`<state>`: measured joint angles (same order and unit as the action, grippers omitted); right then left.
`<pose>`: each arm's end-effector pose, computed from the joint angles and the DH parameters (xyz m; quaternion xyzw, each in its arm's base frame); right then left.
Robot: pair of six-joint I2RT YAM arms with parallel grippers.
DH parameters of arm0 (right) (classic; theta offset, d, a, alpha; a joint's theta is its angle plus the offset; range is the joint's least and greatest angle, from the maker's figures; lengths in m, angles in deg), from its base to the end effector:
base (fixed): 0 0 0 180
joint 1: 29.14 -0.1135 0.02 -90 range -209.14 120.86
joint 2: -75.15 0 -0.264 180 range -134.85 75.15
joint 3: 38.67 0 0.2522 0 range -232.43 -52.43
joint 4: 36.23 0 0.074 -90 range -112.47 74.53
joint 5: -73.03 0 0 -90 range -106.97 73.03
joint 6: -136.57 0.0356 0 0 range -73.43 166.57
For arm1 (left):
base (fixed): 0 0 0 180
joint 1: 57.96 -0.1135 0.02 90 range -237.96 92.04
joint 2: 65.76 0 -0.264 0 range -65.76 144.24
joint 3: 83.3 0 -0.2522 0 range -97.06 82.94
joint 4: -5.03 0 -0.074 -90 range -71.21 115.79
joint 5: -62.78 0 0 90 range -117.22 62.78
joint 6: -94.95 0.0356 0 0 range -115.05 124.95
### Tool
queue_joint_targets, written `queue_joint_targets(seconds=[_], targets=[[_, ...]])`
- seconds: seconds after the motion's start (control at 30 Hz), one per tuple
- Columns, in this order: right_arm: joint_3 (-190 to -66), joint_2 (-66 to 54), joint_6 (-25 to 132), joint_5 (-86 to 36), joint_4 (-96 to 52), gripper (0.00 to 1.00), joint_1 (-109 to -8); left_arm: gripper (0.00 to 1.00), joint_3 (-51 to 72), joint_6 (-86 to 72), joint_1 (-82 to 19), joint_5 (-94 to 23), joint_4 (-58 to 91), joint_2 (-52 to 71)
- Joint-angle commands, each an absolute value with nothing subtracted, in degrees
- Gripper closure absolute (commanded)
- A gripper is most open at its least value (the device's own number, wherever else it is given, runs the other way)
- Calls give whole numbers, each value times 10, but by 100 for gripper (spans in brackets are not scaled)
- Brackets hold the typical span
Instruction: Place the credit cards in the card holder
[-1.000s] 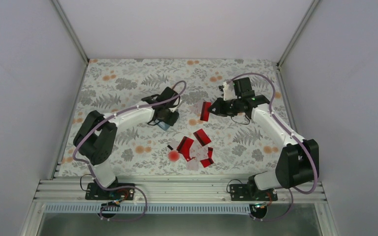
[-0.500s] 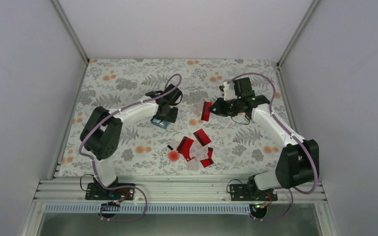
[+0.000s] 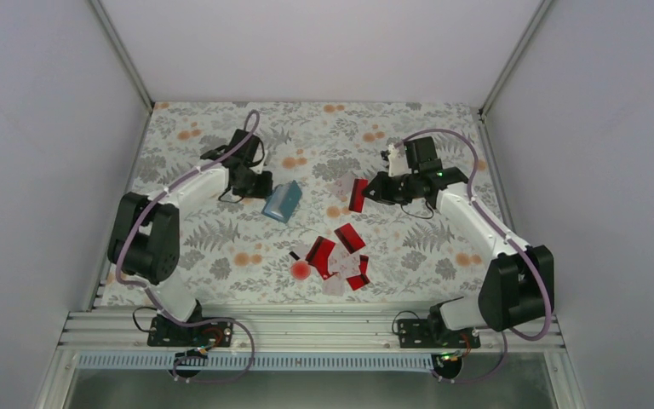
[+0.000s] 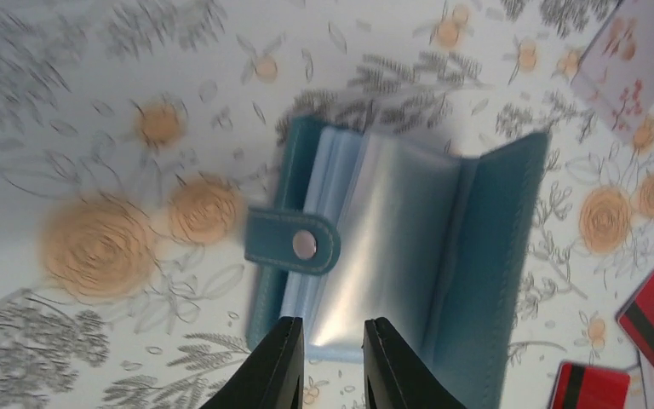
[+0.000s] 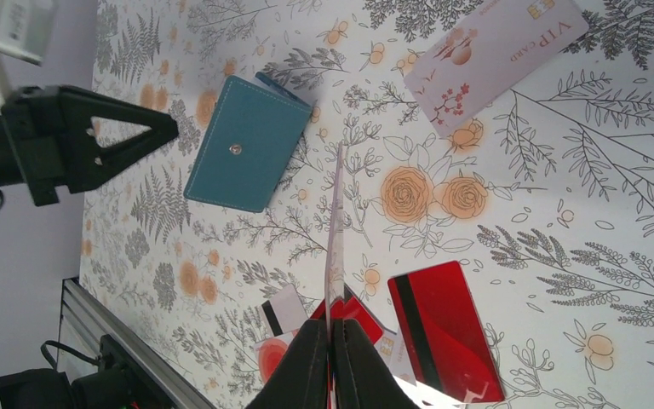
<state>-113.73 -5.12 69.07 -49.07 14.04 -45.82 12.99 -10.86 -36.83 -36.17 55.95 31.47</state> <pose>0.2681 0.1001 0.2650 -0.0353 0.9207 0.3443 0.1801 0.3203 -0.1297 0.2180 0.0624 0.9704 -0.1420 0.1851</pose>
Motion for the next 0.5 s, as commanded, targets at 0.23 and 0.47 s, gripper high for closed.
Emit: queue_joint_targets(seconds=[0.23,0.47], targets=[[-1137,-63,707,-497,142,96,-456,77,192,-91,-399,-523,485,372],[-1124,-78,723,-512,118,96,-457,71,178,-78,-405,-529,497,402]])
